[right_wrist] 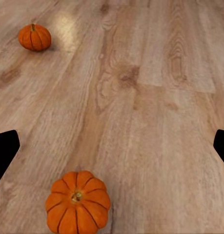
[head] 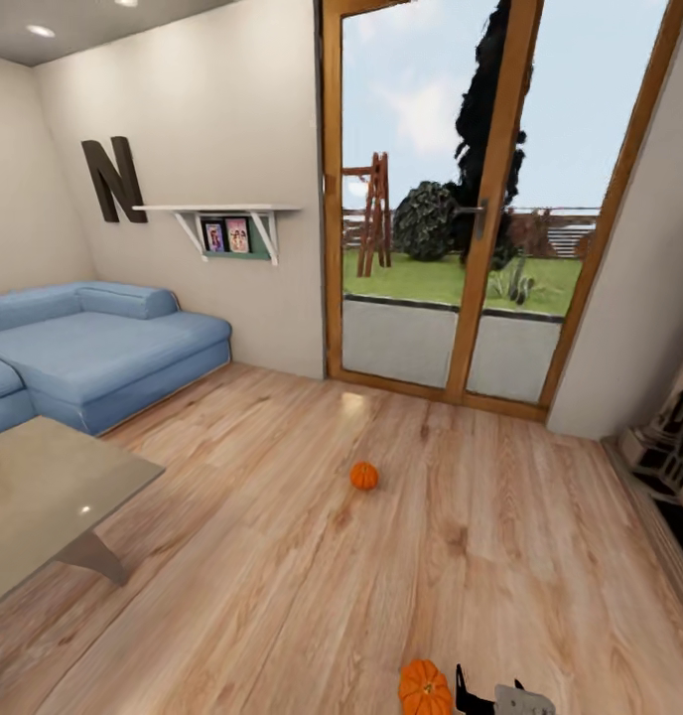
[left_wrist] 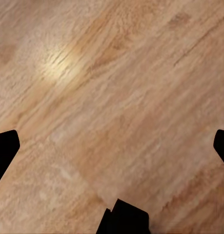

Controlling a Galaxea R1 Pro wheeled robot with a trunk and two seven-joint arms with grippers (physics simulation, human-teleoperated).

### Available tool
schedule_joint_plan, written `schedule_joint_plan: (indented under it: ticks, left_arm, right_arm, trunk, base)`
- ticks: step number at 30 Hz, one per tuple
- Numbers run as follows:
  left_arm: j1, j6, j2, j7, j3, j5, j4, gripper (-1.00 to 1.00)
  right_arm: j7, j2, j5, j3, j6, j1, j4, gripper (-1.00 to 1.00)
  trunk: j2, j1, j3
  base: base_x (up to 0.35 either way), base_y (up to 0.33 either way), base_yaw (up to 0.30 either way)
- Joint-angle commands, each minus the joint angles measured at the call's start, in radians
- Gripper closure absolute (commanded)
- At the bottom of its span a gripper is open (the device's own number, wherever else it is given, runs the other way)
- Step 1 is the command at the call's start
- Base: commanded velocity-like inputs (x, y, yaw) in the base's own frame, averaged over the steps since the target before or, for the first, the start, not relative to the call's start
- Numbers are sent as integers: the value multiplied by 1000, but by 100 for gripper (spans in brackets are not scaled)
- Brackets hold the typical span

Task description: Place each of the two pumpkins and all three candles from the living room inside a cabinet in the living room (use any cabinet), then make sure every cabinet is closed, and position the cauldron so it is next to a table in the living room.

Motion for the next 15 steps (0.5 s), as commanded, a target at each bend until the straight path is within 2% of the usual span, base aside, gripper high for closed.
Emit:
schedule_joint_plan:
  ticks: [1,3,4,6,10,12,15]
  left_arm:
    - [0,-2,0,7,-9,3,-1,-100]
    - [0,-2,0,7,-8,3,-1,-100]
    - [0,-4,0,7,-9,2,-2,-100]
    - [0,-15,0,7,-10,2,-7,-100]
    - [0,-45,0,9,-7,5,-25,-100]
    - [0,-89,0,12,-2,9,-50,-100]
    - [0,-109,1,16,-4,11,-67,-100]
  right_arm:
    - [-2,0,8,9,4,0,2,-100]
    - [-2,1,20,9,17,1,2,-100]
    - [-2,1,45,9,54,2,2,-100]
    - [-3,-1,58,9,69,3,1,-100]
    - [-3,-2,61,9,73,3,1,-100]
    - [-3,-2,62,9,73,3,1,-100]
    - [-3,-2,63,10,72,3,-4,-100]
  trunk:
    - [0,0,-2]
    - [0,0,-3]
    - [0,0,-3]
    - [0,0,-4]
    - [0,0,-4]
    - [0,0,-4]
    - [-21,12,-13]
  base:
    - [334,-73,245]
    - [334,-73,219]
    - [228,-59,72]
    - [121,-32,38]
    - [33,-8,10]
    - [8,-2,3]
    - [3,-1,1]
